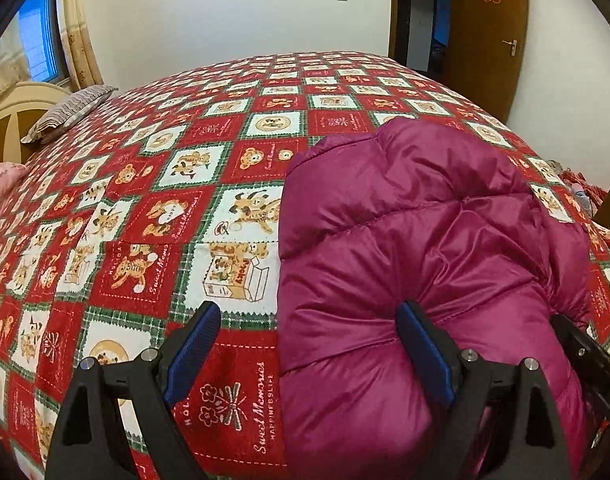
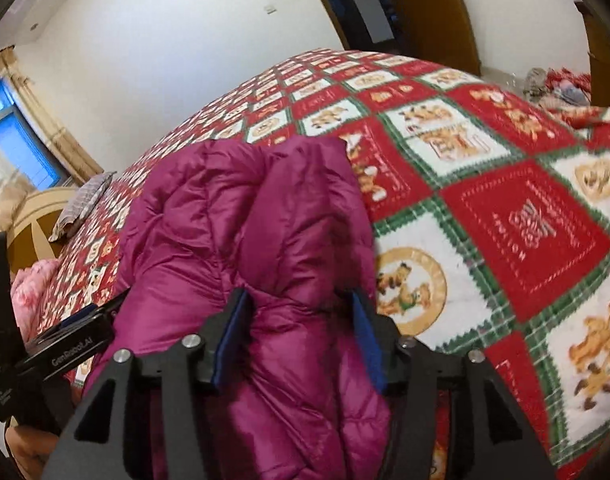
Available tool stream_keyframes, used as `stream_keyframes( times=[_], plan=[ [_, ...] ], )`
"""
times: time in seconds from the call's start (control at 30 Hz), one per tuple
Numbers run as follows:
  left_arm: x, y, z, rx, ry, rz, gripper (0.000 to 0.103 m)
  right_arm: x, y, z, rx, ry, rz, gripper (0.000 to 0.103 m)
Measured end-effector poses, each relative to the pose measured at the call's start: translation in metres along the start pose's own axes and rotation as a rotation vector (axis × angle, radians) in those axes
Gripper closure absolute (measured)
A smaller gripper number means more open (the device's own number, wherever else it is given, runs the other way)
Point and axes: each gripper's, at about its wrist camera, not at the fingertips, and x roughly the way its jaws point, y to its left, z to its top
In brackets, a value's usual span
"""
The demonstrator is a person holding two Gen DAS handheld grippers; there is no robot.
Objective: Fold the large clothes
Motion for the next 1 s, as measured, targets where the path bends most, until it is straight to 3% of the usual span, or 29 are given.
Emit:
stream_keyframes(
  times=[0.17, 0.5, 0.53, 0.63, 0.77, 0.87, 0.93, 1.0],
  plan=[
    [0.004, -0.003, -0.003, -0.005, -0.009, 0.012, 0.012, 0.001, 0.013, -0.015, -0.112, -0.078, -0.066, 0.045],
    [-0.002, 0.006, -0.009, -0.037, 0.012, -0.027, 0.011, 0.000, 0.010, -0.016, -0.098, -0.088, -0.077, 0.038],
    [-0.004, 0.012, -0.009, -0.052, 0.039, -0.052, 0.011, 0.000, 0.011, -0.013, -0.095, -0.068, -0.092, 0.030],
    [-0.015, 0.037, -0.013, -0.129, 0.096, -0.102, 0.011, -0.011, 0.007, -0.007, -0.058, -0.021, -0.075, 0.028],
    [-0.038, 0.078, -0.025, -0.253, 0.062, -0.178, 0.011, -0.052, -0.013, -0.013, 0.033, -0.054, 0.052, 0.022],
    [-0.038, 0.104, -0.029, -0.383, 0.071, -0.291, 0.011, -0.072, -0.029, -0.011, 0.063, -0.080, 0.090, 0.014],
    [-0.025, 0.111, -0.028, -0.464, 0.111, -0.388, 0.011, -0.073, -0.035, -0.002, 0.073, -0.070, 0.121, 0.013],
    [-0.014, 0.106, -0.024, -0.491, 0.142, -0.435, 0.011, -0.068, -0.035, 0.007, 0.064, -0.053, 0.137, 0.013]
  ],
)
